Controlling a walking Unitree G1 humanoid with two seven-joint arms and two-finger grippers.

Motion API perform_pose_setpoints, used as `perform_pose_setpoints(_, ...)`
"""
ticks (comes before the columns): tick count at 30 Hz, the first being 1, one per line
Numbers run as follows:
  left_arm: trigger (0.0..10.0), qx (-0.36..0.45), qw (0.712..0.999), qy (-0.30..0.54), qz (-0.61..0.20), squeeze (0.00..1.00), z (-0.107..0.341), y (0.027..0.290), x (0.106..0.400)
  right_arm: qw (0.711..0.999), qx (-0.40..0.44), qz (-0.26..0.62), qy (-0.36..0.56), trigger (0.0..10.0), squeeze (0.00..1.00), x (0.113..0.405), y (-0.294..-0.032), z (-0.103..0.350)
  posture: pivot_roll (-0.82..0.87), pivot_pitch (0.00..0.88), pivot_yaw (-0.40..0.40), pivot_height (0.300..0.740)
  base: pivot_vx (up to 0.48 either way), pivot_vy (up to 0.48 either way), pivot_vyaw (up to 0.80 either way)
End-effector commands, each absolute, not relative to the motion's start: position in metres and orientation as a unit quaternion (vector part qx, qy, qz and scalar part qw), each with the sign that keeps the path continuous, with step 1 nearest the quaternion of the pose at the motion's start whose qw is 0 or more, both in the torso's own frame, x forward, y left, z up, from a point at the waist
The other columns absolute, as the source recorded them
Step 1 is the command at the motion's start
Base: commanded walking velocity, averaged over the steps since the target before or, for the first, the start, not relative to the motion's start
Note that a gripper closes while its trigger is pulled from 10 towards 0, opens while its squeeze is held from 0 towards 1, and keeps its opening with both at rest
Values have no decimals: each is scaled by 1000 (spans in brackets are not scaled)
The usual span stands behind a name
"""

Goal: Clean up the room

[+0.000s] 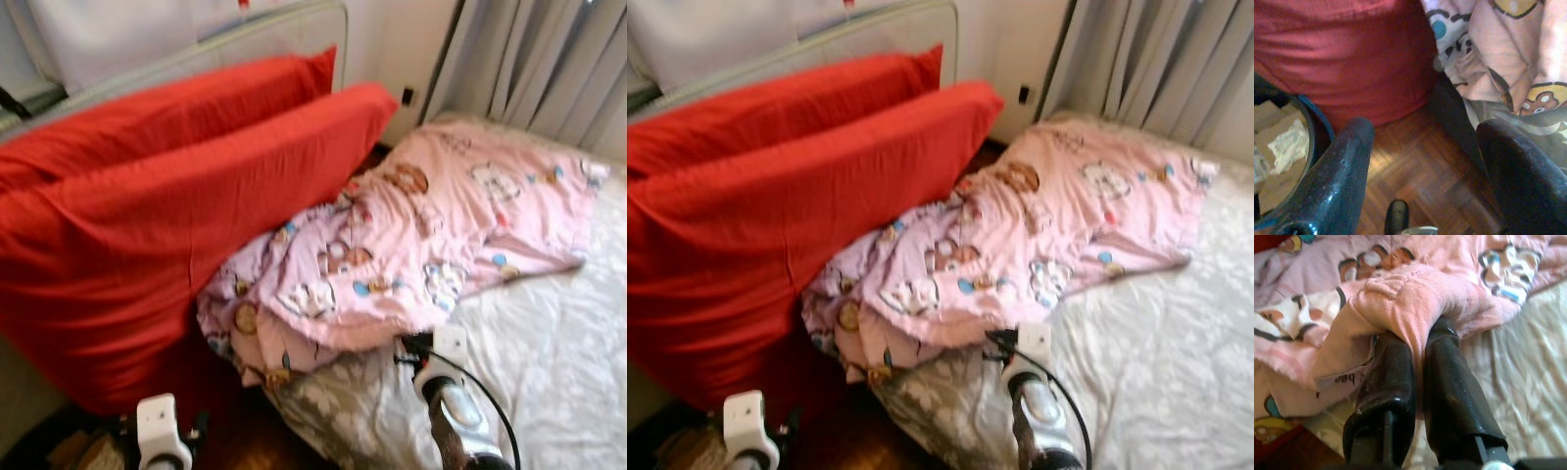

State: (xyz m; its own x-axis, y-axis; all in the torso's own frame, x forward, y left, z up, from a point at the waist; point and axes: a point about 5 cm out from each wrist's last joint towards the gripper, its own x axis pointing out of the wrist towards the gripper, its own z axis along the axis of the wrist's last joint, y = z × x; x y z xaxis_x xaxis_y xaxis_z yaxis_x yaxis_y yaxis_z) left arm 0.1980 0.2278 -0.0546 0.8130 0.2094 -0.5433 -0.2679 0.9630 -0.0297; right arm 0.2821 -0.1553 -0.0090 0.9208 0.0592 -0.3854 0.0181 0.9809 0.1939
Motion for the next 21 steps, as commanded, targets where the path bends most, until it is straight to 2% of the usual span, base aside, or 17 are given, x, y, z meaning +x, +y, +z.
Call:
perform_pose_setpoints(1, 10000, -49, 940, 313, 124, 0, -64, 225, 187, 975, 92, 5, 203, 10000, 0, 278, -160, -12, 29, 0, -49, 740, 0, 0, 0)
perform_pose_setpoints(7, 10000, -51, 916, 382, 112, 0, -79, 217, 170, 975, 77, -5, 206, 10000, 0, 277, -164, -13, 26, 0, -45, 740, 0, 0, 0)
perform_pose_setpoints(21, 10000, -57, 907, 402, 114, 0, -84, 218, 162, 977, 82, -11, 198, 10000, 0, 279, -162, -11, 28, 12, -42, 740, 0, 0, 0)
